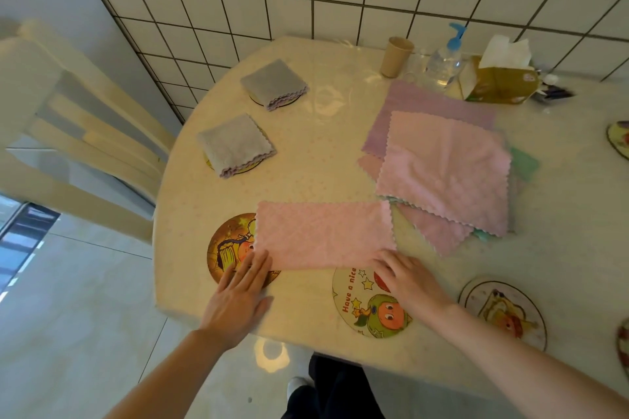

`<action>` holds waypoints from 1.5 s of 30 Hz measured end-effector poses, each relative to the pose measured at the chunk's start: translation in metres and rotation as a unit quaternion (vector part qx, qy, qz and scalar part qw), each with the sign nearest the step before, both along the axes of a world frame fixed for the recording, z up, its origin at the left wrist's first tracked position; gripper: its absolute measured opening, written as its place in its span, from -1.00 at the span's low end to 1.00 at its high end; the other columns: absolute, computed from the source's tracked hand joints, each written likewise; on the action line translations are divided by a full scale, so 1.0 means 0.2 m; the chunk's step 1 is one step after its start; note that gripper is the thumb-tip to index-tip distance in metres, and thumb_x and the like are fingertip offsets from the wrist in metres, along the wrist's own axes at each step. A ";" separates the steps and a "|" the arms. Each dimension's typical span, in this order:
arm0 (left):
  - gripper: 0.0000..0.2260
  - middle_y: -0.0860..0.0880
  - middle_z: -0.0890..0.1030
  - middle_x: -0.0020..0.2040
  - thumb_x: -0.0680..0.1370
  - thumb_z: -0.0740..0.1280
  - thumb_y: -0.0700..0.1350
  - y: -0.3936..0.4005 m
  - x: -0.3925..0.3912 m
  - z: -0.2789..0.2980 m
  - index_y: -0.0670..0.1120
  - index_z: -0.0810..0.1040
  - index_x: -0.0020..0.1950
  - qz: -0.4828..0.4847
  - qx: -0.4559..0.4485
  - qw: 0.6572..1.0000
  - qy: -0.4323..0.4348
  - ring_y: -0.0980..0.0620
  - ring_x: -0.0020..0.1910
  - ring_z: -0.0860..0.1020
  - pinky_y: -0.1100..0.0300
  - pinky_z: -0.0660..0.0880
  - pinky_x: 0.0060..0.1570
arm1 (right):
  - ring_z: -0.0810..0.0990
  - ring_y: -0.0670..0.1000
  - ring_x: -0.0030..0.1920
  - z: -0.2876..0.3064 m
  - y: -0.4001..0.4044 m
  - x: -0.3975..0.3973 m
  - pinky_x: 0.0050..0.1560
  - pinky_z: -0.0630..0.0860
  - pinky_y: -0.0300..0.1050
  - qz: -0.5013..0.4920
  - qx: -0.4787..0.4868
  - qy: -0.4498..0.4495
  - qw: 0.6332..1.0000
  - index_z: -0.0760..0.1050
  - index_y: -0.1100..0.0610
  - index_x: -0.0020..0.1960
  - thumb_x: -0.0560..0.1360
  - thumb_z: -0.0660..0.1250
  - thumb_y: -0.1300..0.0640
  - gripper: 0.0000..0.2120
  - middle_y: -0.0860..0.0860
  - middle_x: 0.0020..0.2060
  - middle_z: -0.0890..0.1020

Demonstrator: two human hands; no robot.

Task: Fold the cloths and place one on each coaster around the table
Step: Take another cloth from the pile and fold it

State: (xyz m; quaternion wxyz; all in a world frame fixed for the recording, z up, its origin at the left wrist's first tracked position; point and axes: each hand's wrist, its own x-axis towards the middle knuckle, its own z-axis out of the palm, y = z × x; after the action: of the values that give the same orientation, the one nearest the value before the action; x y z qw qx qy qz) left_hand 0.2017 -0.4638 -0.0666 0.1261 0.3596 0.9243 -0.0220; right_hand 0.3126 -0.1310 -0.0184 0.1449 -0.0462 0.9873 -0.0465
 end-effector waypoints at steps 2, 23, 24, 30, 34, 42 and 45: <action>-0.39 0.01 0.07 0.56 0.60 -0.07 0.25 -0.02 0.00 0.01 -0.05 0.03 0.56 0.005 -0.009 1.000 0.008 0.01 0.53 -0.05 0.00 -0.02 0.42 | 0.51 0.12 0.19 -0.01 -0.01 -0.04 0.04 0.56 -0.01 0.005 0.022 0.003 1.000 0.44 0.19 0.20 0.08 0.57 0.34 -0.29 0.10 0.18 0.50; -0.47 -0.01 0.43 0.41 0.48 0.27 0.05 0.70 0.25 0.10 0.00 0.35 0.45 -0.098 0.147 0.984 -0.022 -0.09 0.37 0.42 -0.06 0.47 0.23 | 0.46 -0.06 -0.30 0.19 -0.18 0.16 -0.26 0.46 -0.25 0.054 -0.139 0.110 0.983 0.48 0.09 -0.13 0.39 0.19 0.22 -0.87 -0.03 -0.29 0.51; -0.53 0.00 0.46 0.38 0.49 0.20 0.01 0.69 0.27 0.09 0.00 0.41 0.41 -0.117 0.148 0.982 -0.020 -0.09 0.34 0.45 -0.08 0.50 0.18 | 0.43 -0.10 -0.31 0.22 -0.21 0.17 -0.26 0.41 -0.31 0.057 -0.174 0.098 0.978 0.47 0.08 -0.12 0.43 0.19 0.20 -0.89 -0.05 -0.30 0.52; -0.39 -0.05 0.45 0.39 0.34 0.44 0.04 0.44 0.32 0.04 -0.01 0.44 0.37 -0.243 0.080 0.966 0.022 -0.14 0.39 0.39 -0.21 0.36 0.31 | 0.40 0.05 0.32 0.17 -0.15 0.11 0.28 0.41 -0.07 0.058 -0.131 0.010 0.990 0.33 0.14 0.39 0.53 0.13 0.30 -0.56 0.06 0.35 0.41; -0.57 -0.02 0.47 0.38 0.52 0.26 0.12 0.28 0.39 0.02 0.04 0.43 0.37 -0.213 0.105 0.971 0.023 -0.06 0.35 0.44 -0.06 0.45 0.27 | -0.04 -0.01 0.52 0.05 -0.12 0.09 0.50 0.02 0.01 0.196 -0.054 -0.050 0.978 0.01 0.06 0.53 0.40 0.16 0.56 -0.18 -0.03 0.53 0.03; -0.52 0.00 0.48 0.37 0.47 0.37 -0.09 0.19 0.46 -0.02 -0.01 0.43 0.38 -0.185 0.140 0.972 0.048 -0.02 0.36 0.44 -0.03 0.45 0.26 | 0.43 0.01 0.35 0.00 -0.04 0.00 0.22 0.43 -0.09 0.320 0.020 0.009 0.947 0.37 0.05 0.38 0.06 0.54 0.38 -0.08 -0.02 0.38 0.42; -0.40 -0.02 0.44 0.38 0.45 0.41 -0.11 0.23 0.48 -0.04 -0.04 0.31 0.46 -0.169 0.114 0.977 0.068 -0.08 0.35 0.44 -0.12 0.40 0.29 | 0.52 0.01 0.25 -0.05 0.00 -0.06 0.15 0.51 -0.10 0.386 0.034 0.017 0.922 0.44 0.04 0.33 0.20 0.51 0.28 -0.29 -0.02 0.30 0.51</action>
State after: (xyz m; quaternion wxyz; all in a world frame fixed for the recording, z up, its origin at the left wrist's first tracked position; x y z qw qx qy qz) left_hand 0.2979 -0.4177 -0.0739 0.0152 0.5204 0.8529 0.0384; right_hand 0.3004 -0.1318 -0.0278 0.1365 -0.4196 0.8961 0.0479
